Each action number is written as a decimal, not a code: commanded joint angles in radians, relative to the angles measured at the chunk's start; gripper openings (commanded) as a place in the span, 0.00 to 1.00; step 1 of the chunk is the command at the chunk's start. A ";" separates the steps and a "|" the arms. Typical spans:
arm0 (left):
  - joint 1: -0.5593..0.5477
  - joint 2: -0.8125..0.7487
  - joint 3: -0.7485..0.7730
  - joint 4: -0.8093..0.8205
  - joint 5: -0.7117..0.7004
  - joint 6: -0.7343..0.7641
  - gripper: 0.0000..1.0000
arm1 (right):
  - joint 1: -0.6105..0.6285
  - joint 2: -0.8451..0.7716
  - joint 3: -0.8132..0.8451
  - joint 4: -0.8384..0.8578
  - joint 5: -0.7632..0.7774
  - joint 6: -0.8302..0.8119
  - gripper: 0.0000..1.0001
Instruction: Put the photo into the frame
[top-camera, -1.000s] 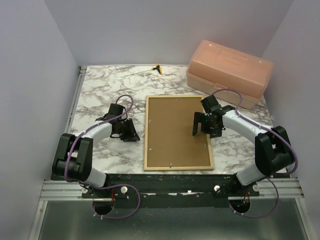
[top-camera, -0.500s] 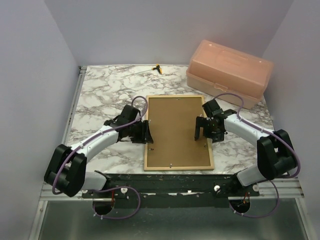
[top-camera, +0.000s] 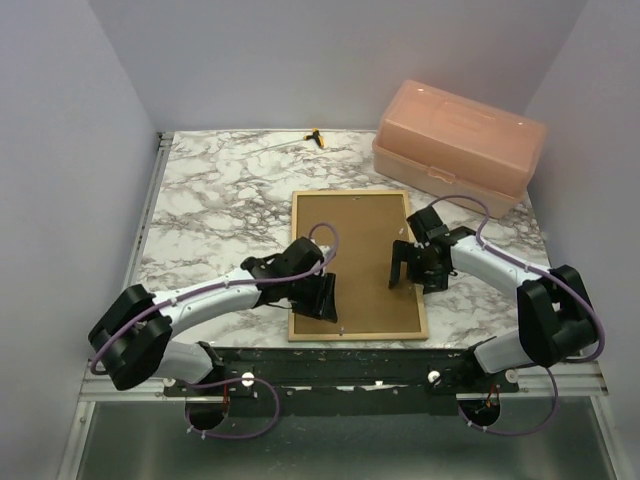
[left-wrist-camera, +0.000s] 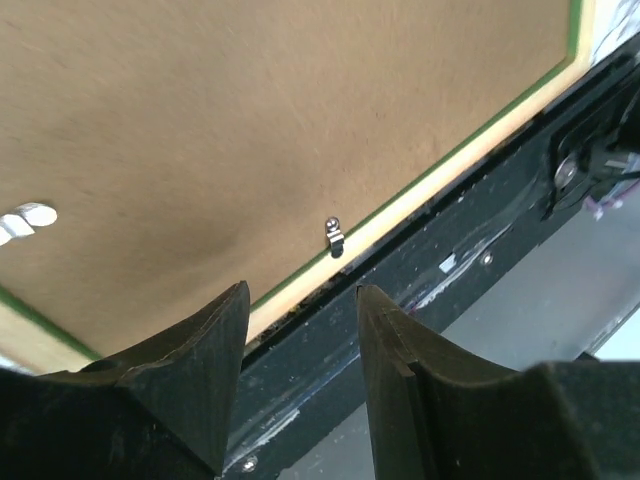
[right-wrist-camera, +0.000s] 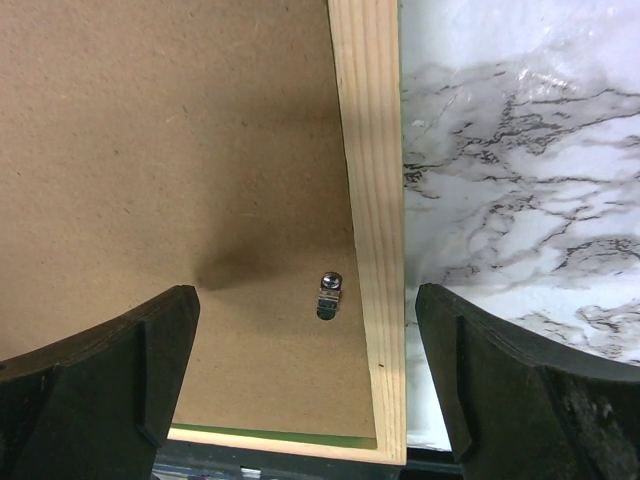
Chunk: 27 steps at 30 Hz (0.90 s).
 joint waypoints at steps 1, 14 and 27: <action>-0.108 0.079 0.040 0.020 -0.032 -0.059 0.48 | -0.001 -0.010 -0.028 0.024 -0.035 0.024 0.98; -0.291 0.283 0.270 -0.224 -0.297 -0.059 0.46 | -0.002 -0.006 -0.039 0.029 -0.029 0.034 0.96; -0.344 0.389 0.379 -0.411 -0.501 -0.109 0.33 | -0.001 0.004 -0.042 0.027 -0.014 0.043 0.91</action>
